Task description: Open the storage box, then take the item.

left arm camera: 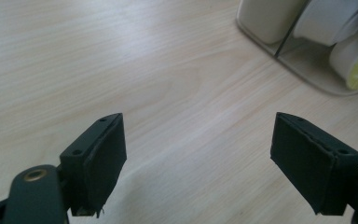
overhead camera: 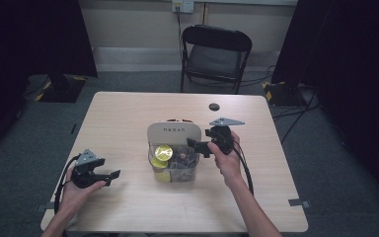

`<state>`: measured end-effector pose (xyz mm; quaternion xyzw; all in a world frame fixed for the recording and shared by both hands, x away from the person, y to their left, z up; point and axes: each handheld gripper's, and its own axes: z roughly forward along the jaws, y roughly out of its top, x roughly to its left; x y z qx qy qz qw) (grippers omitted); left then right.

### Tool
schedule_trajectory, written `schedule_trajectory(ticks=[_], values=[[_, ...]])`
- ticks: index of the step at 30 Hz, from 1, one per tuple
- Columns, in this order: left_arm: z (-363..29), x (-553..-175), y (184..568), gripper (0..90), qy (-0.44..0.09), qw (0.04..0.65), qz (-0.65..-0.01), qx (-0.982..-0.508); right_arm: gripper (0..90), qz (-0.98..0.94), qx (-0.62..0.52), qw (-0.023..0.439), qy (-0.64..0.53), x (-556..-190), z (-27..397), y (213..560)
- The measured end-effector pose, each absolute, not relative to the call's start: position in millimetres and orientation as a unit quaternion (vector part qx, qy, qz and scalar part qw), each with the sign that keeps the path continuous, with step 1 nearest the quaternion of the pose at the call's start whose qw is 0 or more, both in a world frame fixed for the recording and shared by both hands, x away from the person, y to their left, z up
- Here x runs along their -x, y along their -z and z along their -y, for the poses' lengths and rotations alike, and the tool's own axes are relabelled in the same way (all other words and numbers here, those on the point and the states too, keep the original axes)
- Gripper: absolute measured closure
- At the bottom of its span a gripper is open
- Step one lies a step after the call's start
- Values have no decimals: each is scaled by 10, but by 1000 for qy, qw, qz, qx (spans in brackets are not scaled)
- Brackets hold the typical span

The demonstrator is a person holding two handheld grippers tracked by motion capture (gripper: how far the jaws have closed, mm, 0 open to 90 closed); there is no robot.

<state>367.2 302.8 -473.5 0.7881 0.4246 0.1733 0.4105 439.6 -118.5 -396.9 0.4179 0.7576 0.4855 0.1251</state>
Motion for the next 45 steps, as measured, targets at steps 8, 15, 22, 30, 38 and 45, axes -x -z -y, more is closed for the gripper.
schedule_trajectory(ticks=[8, 15, 22, 30, 38, 45], values=[[-2900, -3680, 4592, 184, -166, 438, -409, -783, 136, -758, -417, 124, -486, -4400, 1185, 3972], [-2828, -3668, 4500, 197, -160, 446, -397, -786, 137, -759, -417, 125, -484, -4397, 1182, 3966], [-2733, -3691, 4399, 220, -151, 459, -381, -788, 140, -757, -420, 128, -485, -4390, 1195, 3954], [-2492, -3756, 4254, 249, -140, 480, -357, -790, 139, -757, -418, 130, -485, -4391, 1199, 3952], [-2262, -3767, 4089, 288, -135, 498, -335, -788, 138, -757, -418, 128, -486, -4395, 1214, 3950], [-2096, -3761, 4015, 292, -127, 516, -311, -788, 138, -756, -418, 128, -487, -4395, 1230, 3951]])
